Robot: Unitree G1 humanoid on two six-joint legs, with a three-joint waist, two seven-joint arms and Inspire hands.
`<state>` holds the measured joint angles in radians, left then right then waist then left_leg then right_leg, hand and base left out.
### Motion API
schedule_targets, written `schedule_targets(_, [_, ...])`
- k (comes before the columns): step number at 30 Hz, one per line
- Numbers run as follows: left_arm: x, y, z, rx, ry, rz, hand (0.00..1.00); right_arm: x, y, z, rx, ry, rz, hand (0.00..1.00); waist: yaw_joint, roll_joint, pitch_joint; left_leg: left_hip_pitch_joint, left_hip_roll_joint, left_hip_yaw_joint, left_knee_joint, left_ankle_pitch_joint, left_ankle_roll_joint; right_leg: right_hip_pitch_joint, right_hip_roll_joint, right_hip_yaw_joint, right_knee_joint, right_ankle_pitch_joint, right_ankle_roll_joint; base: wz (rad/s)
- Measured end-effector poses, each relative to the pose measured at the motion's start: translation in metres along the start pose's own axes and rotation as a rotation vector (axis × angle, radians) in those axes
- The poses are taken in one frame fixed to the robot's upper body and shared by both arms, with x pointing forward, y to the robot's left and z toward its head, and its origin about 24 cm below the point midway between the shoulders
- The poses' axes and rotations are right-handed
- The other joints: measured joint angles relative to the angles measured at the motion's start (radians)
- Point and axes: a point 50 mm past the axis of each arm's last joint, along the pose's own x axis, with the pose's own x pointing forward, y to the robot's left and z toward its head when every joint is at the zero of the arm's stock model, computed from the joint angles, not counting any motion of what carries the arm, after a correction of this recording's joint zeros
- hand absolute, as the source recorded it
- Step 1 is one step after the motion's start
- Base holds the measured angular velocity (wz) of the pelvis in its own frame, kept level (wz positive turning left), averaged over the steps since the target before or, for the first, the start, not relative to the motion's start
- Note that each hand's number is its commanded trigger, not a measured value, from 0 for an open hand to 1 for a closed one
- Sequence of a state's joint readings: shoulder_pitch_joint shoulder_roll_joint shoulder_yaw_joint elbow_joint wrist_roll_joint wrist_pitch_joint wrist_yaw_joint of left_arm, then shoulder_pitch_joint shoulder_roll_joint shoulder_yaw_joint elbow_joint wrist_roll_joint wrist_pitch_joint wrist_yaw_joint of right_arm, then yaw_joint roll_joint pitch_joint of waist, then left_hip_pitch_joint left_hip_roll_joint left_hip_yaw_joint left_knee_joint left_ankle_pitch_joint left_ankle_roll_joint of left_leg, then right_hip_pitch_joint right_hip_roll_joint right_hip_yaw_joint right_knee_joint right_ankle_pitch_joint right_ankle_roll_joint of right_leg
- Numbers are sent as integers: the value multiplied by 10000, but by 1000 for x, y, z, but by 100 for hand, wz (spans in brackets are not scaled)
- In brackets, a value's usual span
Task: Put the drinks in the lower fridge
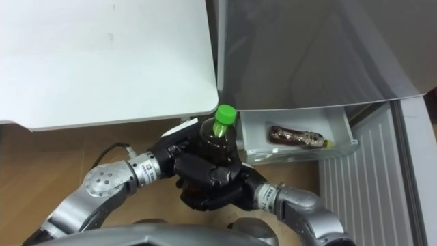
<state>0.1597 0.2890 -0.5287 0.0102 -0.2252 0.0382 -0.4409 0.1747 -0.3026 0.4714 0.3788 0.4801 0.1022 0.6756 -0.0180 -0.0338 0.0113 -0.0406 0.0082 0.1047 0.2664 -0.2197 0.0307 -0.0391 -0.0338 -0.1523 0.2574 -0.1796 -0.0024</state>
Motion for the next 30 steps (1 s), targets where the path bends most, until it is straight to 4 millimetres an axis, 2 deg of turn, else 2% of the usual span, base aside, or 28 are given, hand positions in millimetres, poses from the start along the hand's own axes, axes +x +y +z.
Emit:
schedule_targets(1, [0, 0, 0, -4, -7, 0, 60, 0, 0, 0, 9, -8, 7, 100, -1, -5, -1, 0, 0, -1, 0, 0, 0, 0, 0, 0, -1, 0, 0, 0])
schedule_targets(2, [0, 0, 0, -11, -18, 1, 0, 0, 0, 0, 13, -16, 10, 100, -1, -7, -1, 0, 0, -2, -2, -1, 0, -1, -1, 0, -1, 0, 0, 0])
schedule_targets(24, [0, 2, -3, -183, -164, 33, 0, 2, 4, -4, 562, -182, 141, 100, 88, 5, 29, 4, 4, 4, -15, -7, 5, 4, 4, 0, 4, 2, -4, 0])
schedule_targets(30, [0, 4, -5, -315, -167, 160, 0, 2, 5, -4, 582, -195, 141, 100, 168, 37, 59, 4, 1, 1, -120, -6, 7, 18, 8, 24, 17, 3, -4, 0])
